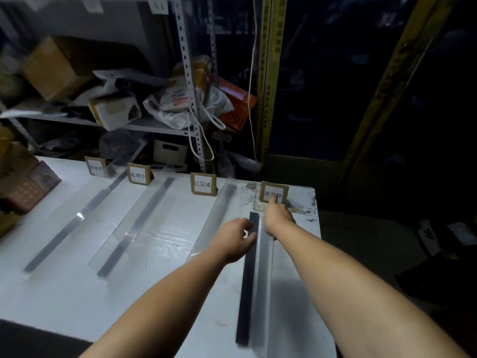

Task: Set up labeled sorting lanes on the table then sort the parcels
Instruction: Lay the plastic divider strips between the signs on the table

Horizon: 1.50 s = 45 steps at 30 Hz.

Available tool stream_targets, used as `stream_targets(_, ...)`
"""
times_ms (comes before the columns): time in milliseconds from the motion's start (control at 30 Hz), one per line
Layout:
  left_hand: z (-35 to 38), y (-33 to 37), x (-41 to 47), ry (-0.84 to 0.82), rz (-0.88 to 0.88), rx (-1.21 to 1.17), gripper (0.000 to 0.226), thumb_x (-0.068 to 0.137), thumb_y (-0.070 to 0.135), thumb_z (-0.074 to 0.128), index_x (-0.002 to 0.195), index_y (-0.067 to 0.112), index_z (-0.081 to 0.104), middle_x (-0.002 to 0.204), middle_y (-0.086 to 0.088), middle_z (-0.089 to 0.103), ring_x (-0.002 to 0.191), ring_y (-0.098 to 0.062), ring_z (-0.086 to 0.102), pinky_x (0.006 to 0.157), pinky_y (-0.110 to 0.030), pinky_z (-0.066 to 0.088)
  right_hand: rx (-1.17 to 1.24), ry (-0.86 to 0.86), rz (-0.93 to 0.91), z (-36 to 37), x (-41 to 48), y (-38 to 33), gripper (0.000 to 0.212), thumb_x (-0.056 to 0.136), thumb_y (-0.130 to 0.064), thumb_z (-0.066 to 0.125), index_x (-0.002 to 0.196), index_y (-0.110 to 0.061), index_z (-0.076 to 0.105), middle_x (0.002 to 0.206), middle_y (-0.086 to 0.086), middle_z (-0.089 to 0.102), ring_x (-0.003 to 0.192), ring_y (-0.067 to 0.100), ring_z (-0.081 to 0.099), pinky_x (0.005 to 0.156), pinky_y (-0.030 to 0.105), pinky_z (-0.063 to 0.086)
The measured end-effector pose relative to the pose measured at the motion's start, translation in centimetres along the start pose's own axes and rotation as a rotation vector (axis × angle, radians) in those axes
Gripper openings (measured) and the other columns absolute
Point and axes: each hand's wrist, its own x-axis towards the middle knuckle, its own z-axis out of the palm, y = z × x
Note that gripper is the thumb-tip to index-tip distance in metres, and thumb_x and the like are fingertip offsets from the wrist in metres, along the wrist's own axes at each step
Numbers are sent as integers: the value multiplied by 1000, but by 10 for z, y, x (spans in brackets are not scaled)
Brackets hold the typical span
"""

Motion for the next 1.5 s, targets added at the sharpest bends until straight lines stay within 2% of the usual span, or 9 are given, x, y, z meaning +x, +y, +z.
stream_targets(133, 33, 40, 0, -360, -12, -97, 61, 93, 60, 52, 124, 8, 63, 126, -14, 65, 113, -28, 60, 87, -32, 45, 79, 49, 70, -14, -4, 24, 58, 108, -20, 33, 161, -13, 11, 139, 22, 51, 115, 36, 59, 85, 43, 50)
stream_targets(200, 46, 57, -3, -420, -31, -60, 72, 89, 53, 61, 143, 7, 48, 142, -15, 55, 126, -29, 55, 100, -34, 44, 74, 62, 110, -19, -6, 39, 77, 106, -15, 42, 162, -20, -12, 133, 22, 53, 106, 33, 63, 84, 41, 56)
stream_targets(467, 77, 98, -7, -264, -21, 111, 43, 94, 10, 43, 137, 9, 46, 123, -20, 62, 109, -35, 61, 87, -40, 50, 97, 87, 159, -21, -3, 75, 95, 101, -11, 50, 158, -28, -24, 139, 24, 51, 107, 36, 64, 91, 51, 58)
stream_targets(667, 79, 103, 9, -225, -36, -41, 72, 86, -5, 41, 154, 11, 25, 115, -22, 61, 102, -36, 62, 80, -38, 51, 149, 102, 99, -26, 2, 88, 86, 96, -21, 60, 163, -16, 6, 137, 19, 57, 117, 37, 62, 94, 47, 56)
stream_targets(767, 83, 104, 15, -232, -50, -89, 67, 85, -9, 45, 149, 7, 33, 119, -20, 60, 108, -32, 60, 81, -28, 48, 182, 76, 99, -23, 4, 92, 50, 90, -22, 65, 136, -7, 53, 125, 17, 64, 109, 36, 65, 90, 43, 59)
stream_targets(833, 86, 106, 17, -242, -64, -106, 63, 84, -11, 47, 144, 7, 39, 122, -18, 60, 112, -31, 60, 82, -24, 47, 184, 65, 94, -23, 6, 94, 34, 89, -19, 64, 121, -8, 65, 118, 16, 67, 102, 35, 68, 86, 43, 61)
stream_targets(1000, 94, 107, 27, -232, -94, -191, 51, 78, -3, 60, 127, 9, 55, 118, -12, 65, 106, -25, 63, 78, -26, 51, 24, 100, 104, -23, 14, 90, 25, 96, -9, 57, 120, -6, 63, 121, 16, 62, 107, 35, 65, 91, 46, 59)
stream_targets(1200, 97, 109, 40, -384, -139, -22, 40, 94, 43, 56, 106, 6, 63, 92, -9, 61, 81, -18, 55, 70, -28, 45, -145, 208, 161, -21, 28, 88, 29, 103, -6, 45, 127, -8, 60, 126, 15, 63, 115, 33, 62, 89, 41, 50)
stream_targets(1500, 96, 110, 55, -412, -126, 23, 8, 86, 4, 46, 93, 6, 51, 95, -15, 56, 84, -25, 54, 66, -31, 43, -46, 172, 194, -24, 45, 96, 29, 104, -29, 47, 121, -14, 65, 119, 11, 66, 110, 32, 65, 87, 39, 53)
